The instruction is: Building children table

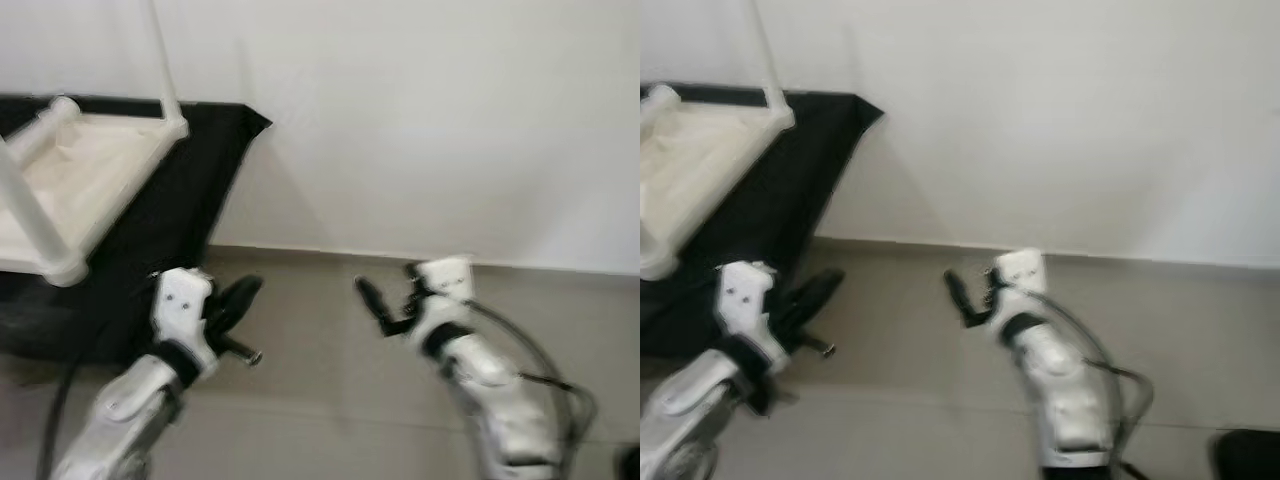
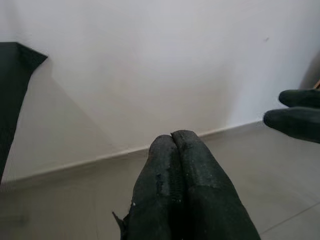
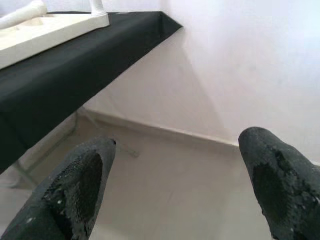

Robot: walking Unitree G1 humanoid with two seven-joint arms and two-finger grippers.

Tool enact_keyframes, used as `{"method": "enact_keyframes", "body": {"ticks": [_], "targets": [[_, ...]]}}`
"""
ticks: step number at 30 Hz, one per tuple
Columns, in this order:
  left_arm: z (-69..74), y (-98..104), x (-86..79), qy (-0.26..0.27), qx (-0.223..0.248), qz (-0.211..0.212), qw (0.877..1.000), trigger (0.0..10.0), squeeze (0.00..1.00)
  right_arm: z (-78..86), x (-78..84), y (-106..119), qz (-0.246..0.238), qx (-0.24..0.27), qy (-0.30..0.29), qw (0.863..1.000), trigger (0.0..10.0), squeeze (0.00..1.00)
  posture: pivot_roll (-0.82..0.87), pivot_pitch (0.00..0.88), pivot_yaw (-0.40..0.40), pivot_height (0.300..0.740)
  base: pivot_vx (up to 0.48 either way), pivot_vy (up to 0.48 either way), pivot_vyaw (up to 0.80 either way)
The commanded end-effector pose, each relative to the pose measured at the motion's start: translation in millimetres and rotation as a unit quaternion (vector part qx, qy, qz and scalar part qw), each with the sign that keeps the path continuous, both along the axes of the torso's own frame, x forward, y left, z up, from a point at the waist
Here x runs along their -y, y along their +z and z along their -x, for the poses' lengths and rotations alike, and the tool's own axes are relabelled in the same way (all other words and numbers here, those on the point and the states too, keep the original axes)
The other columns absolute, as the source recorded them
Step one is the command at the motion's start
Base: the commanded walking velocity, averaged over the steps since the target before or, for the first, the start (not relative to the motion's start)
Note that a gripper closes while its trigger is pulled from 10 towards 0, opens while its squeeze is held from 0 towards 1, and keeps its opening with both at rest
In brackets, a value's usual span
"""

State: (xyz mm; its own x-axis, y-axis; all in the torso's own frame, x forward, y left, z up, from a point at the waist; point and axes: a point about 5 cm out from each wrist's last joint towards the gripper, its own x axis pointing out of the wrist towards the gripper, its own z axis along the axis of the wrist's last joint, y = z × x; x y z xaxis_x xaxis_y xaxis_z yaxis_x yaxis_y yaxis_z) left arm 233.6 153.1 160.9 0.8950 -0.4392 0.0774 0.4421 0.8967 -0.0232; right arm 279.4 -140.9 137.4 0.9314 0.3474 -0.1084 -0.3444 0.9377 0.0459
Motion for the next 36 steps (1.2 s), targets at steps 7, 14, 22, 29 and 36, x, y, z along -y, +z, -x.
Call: {"method": "enact_keyframes", "body": {"ticks": [7,14,22,29,36], "targets": [[-3.4,-1.7,-3.1,0.003,-0.005,0.020,1.000,10.0,0.00,-3.9,-4.3,-0.9,0.010,-0.002,0.002,1.000,10.0,0.00,0.02,0.056,-0.024,0.740,0.226,0.000,-0.45],[-5.4,-1.7,-3.2,0.002,-0.005,0.023,1.000,10.0,0.00,-4.9,-7.7,-1.5,0.015,-0.001,0.010,1.000,10.0,0.00,0.02,0.053,-0.026,0.740,0.407,0.000,-0.46],[-6.0,-1.0,-2.9,-0.001,-0.004,0.024,1.000,10.0,0.00,-4.5,-11.1,0.0,0.016,0.005,0.038,0.999,10.0,0.00,0.02,0.053,-0.026,0.740,0.410,0.000,0.00],[-6.2,-0.7,-2.5,-0.004,-0.003,0.022,1.000,10.0,0.00,2.0,-19.7,4.7,0.034,0.033,0.120,0.992,10.0,0.00,0.03,0.054,-0.025,0.740,0.416,0.000,0.23],[-5.9,-0.7,-2.7,-0.007,-0.003,0.020,1.000,10.0,0.00,4.5,-25.1,3.7,0.059,0.038,0.160,0.985,10.0,0.00,0.03,0.055,-0.024,0.740,0.419,0.000,0.79]]}}
